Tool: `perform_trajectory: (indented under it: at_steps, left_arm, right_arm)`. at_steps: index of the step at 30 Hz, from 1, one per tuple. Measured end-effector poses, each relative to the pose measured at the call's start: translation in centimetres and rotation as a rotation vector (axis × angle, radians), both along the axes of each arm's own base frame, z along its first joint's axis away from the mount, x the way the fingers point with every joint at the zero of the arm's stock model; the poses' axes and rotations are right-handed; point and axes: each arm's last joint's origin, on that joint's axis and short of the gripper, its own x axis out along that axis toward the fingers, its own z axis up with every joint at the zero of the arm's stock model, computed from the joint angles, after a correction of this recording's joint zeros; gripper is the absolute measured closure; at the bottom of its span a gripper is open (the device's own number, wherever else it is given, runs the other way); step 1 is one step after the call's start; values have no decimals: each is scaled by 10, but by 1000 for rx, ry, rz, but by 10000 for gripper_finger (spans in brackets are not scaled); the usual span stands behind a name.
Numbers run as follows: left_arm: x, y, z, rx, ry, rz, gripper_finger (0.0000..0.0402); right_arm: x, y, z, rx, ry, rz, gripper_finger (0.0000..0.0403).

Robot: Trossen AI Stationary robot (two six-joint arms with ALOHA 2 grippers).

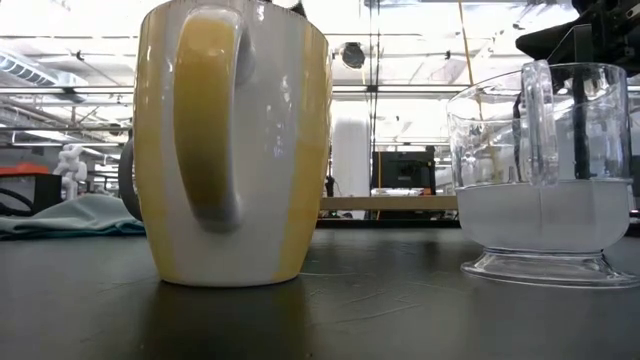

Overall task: Stack small to large cups/mugs on shelf
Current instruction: Put the yellow cup on the shelf

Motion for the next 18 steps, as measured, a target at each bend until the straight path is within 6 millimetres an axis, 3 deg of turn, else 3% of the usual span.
perform_trajectory:
  at_steps: [5,12,18]
  left_arm:
    - [3,-1,-15,17,44,-1,127]
    - [5,-1,-20,32,46,-17,129]
    - [6,-1,-20,33,45,-20,164]
  right_arm:
    - [0,0,0,1,-4,0,403]
    - [0,0,0,0,-1,0,403]
    - [0,0,0,0,0,0,403]
